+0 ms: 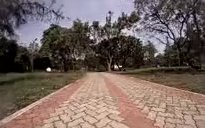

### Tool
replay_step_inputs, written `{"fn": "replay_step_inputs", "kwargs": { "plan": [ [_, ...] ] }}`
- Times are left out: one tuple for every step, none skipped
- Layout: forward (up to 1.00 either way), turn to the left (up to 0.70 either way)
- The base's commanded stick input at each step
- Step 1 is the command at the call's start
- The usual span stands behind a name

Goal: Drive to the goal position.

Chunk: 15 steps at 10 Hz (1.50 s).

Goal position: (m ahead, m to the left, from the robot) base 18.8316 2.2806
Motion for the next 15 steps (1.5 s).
{"fn": "replay_step_inputs", "kwargs": {
  "plan": [
    [0.7, 0.0],
    [0.7, 0.0],
    [0.7, 0.0],
    [0.7, 0.0],
    [0.7, 0.0],
    [0.7, 0.0],
    [0.7, 0.0],
    [0.7, 0.0],
    [0.7, 0.0],
    [0.7, 0.0],
    [0.7, 0.0],
    [0.7, 0.0],
    [0.7, 0.0],
    [0.7, 0.0],
    [0.7, 0.0]
  ]
}}
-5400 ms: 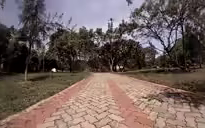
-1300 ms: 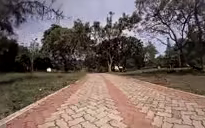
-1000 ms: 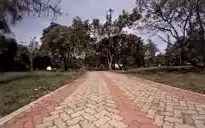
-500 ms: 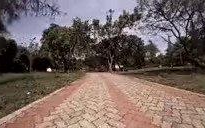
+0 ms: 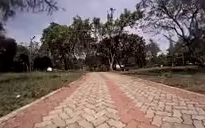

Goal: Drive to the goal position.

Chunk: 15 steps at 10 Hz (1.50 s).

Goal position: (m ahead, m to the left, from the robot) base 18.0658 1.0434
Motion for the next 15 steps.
{"fn": "replay_step_inputs", "kwargs": {
  "plan": [
    [0.7, 0.0],
    [0.7, 0.0],
    [0.7, 0.0],
    [0.7, 0.0],
    [0.7, 0.0],
    [0.7, 0.0],
    [0.7, 0.0],
    [0.7, 0.0],
    [0.7, 0.0],
    [0.7, 0.0],
    [0.7, 0.0],
    [0.7, 0.0],
    [0.7, 0.0],
    [0.7, 0.0],
    [0.7, 0.0]
  ]
}}
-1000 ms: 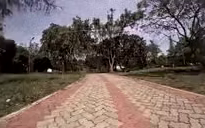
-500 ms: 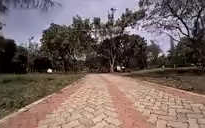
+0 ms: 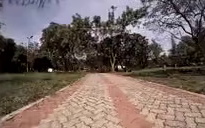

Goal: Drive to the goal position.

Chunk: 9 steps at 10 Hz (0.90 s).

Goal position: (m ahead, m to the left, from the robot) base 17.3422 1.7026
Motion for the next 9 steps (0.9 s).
{"fn": "replay_step_inputs", "kwargs": {
  "plan": [
    [0.7, 0.0],
    [0.7, 0.0],
    [0.7, 0.0],
    [0.7, 0.0],
    [0.7, 0.0],
    [0.7, 0.0],
    [0.7, 0.0],
    [0.7, 0.0],
    [0.7, 0.0]
  ]
}}
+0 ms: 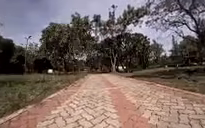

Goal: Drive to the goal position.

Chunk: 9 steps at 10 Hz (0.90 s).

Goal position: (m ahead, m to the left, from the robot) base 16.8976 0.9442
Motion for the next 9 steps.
{"fn": "replay_step_inputs", "kwargs": {
  "plan": [
    [0.7, 0.0],
    [0.7, 0.0],
    [0.7, 0.0],
    [0.7, 0.0],
    [0.7, 0.0],
    [0.7, 0.0],
    [0.7, 0.0],
    [0.7, 0.0],
    [0.7, 0.0]
  ]
}}
